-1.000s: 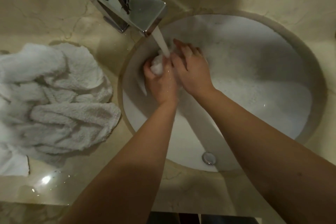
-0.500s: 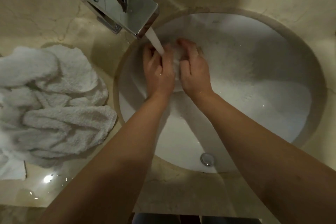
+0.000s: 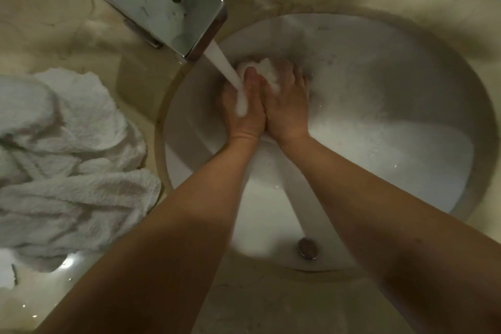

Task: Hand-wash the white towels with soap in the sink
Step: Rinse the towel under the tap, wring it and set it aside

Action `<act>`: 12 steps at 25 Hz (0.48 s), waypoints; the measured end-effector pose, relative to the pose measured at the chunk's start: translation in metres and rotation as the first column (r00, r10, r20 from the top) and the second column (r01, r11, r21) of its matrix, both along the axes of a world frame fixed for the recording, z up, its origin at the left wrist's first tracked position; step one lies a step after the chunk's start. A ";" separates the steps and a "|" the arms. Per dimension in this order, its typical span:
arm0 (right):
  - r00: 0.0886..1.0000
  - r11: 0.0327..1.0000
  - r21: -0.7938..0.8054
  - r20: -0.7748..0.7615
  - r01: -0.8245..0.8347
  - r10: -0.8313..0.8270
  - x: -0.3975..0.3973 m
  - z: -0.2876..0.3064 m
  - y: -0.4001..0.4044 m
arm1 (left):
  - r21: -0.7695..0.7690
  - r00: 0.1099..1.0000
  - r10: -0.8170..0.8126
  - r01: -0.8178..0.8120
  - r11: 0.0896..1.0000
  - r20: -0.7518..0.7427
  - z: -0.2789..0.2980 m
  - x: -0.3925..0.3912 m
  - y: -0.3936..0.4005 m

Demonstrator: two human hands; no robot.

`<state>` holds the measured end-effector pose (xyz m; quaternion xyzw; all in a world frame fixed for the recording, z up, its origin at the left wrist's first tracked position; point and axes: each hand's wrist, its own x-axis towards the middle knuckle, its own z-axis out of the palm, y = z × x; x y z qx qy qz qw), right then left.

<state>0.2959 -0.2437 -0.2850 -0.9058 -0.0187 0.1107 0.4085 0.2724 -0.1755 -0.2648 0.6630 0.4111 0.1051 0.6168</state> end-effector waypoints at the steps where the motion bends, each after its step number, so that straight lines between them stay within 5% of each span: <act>1: 1.000 0.999 -0.033 0.015 -0.026 0.026 0.002 -0.001 -0.001 | -0.016 0.997 0.065 -0.066 0.998 -0.041 -0.001 0.004 -0.003; 4: 0.993 0.993 -0.071 0.062 -0.092 0.097 0.015 -0.005 -0.003 | -0.076 0.982 0.161 -0.169 0.983 -0.102 -0.007 0.013 -0.007; 8: 0.824 0.922 -0.293 0.433 -0.254 0.365 0.031 -0.012 -0.008 | 0.102 0.998 -0.065 0.066 0.993 -0.019 -0.018 0.009 -0.008; 12: 0.863 0.922 -0.226 0.337 -0.313 0.376 0.038 -0.021 -0.012 | 0.227 0.982 -0.176 0.188 0.956 -0.072 -0.012 0.012 -0.008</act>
